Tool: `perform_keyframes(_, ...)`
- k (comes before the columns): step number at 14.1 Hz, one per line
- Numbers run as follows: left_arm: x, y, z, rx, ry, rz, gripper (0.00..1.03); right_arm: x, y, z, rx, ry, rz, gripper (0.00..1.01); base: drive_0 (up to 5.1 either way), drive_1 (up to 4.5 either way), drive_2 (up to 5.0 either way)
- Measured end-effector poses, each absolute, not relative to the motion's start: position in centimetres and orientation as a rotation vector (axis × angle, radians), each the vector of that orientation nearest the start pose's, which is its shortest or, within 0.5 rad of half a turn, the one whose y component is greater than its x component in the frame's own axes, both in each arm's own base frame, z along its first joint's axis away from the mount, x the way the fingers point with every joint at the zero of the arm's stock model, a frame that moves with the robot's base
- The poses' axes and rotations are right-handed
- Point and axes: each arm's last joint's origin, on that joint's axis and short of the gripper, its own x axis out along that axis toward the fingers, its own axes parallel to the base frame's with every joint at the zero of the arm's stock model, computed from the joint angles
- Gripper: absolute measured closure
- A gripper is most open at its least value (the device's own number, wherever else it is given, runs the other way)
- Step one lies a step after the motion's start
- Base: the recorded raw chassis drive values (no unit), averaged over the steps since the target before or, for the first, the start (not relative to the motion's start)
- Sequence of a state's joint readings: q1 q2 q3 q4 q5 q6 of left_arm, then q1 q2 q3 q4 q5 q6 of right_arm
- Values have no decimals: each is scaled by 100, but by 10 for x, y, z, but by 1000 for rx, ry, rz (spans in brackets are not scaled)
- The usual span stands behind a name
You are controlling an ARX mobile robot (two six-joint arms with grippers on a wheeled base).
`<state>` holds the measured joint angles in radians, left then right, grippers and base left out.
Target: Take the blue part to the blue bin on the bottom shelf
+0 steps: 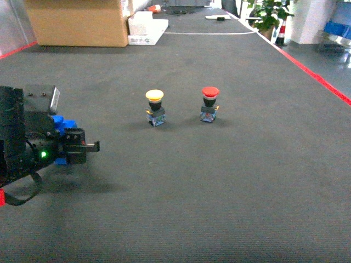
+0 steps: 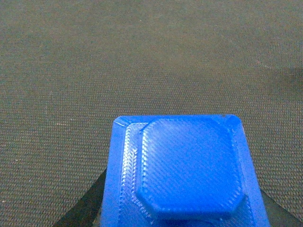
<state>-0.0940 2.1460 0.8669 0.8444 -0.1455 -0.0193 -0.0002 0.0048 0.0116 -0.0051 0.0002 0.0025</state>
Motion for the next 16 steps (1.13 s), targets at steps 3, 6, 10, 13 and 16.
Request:
perform_keyframes(3, 363, -28, 69, 24, 412, 73, 59, 97, 0, 167, 2, -2, 0, 3, 0, 0, 0)
perform_keyframes(6, 278, -33, 154, 18, 231, 102, 59, 97, 0, 167, 2, -2, 0, 3, 0, 0, 0)
perform_keyframes(10, 190, -36, 206, -11, 142, 159, 59, 97, 0, 167, 2, -2, 0, 3, 0, 0, 0)
perform_keyframes(13, 135, -40, 235, -39, 42, 172, 59, 97, 0, 167, 2, -2, 0, 3, 0, 0, 0)
perform_keyframes(16, 97, -34, 244, -76, -11, 202, 59, 97, 0, 167, 2, -2, 0, 3, 0, 0, 0)
